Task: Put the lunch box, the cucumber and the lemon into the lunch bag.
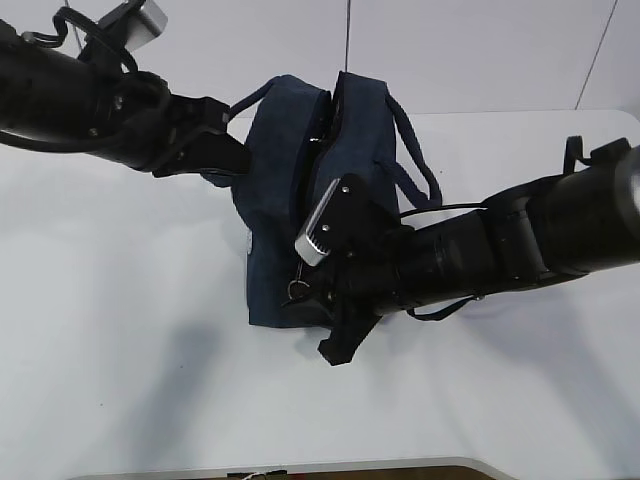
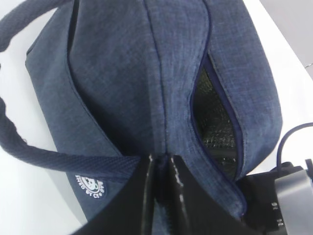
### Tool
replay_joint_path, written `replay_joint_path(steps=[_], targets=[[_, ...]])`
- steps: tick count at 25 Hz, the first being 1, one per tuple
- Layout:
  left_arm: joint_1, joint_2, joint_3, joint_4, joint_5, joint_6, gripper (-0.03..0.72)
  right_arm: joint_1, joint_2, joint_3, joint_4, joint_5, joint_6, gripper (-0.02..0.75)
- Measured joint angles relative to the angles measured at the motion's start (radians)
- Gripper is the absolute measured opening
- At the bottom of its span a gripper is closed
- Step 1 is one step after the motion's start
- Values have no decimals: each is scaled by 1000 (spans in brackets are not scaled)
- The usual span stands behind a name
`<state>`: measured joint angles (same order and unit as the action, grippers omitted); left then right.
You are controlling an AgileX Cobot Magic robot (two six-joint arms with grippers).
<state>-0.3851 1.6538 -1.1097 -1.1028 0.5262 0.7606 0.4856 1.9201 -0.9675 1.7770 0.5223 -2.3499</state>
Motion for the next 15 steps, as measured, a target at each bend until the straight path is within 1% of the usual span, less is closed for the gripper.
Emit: replay_joint_path(steps=[15], targets=[[0, 0, 0, 0, 2, 0, 10, 0, 0, -2, 0, 0, 30, 209]])
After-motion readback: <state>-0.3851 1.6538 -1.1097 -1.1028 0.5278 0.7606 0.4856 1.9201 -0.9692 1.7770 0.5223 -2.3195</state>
